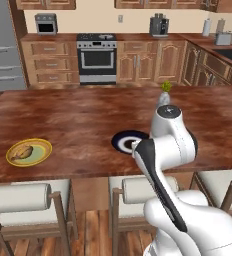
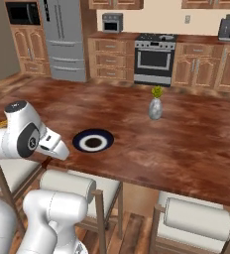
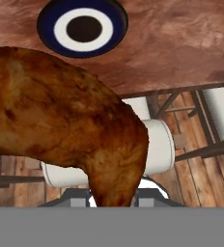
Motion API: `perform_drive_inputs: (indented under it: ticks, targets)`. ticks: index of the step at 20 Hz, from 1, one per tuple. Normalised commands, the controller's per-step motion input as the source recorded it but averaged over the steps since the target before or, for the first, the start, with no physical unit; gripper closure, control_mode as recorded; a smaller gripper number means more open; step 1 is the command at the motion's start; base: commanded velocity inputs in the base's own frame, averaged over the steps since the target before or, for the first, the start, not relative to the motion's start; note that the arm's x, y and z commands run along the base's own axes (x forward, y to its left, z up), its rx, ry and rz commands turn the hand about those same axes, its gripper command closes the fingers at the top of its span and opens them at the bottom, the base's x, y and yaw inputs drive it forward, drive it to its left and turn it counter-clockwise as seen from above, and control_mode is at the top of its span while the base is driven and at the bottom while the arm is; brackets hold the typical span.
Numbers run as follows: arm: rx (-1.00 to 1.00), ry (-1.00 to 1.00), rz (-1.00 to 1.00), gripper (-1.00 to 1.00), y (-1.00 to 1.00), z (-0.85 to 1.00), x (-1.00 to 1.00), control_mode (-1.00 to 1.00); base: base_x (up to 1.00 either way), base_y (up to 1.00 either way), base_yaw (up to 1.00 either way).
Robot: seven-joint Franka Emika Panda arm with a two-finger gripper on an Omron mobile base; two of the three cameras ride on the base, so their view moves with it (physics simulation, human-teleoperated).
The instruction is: Take the chicken drumsticks from the pan and place one on each plate on the dining counter.
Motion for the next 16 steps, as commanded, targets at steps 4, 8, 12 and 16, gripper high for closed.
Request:
perform_drive_inputs:
  ticks: [4,8,12,16]
  targets:
    - [0.0,0.0,0.0,1.0,0.0,0.0,0.0,1.0,0.0,0.0,0.0]
    - [0.0,0.0,0.0,1.0,0.0,0.0,0.0,1.0,0.0,0.0,0.0]
    - [0.0,0.0,0.0,1.0,0.0,0.0,0.0,1.0,0.05,0.0,0.0]
    - [0.0,0.0,0.0,1.0,-0.06,-0.01,0.15,-1.0,0.17,-0.1,0.01]
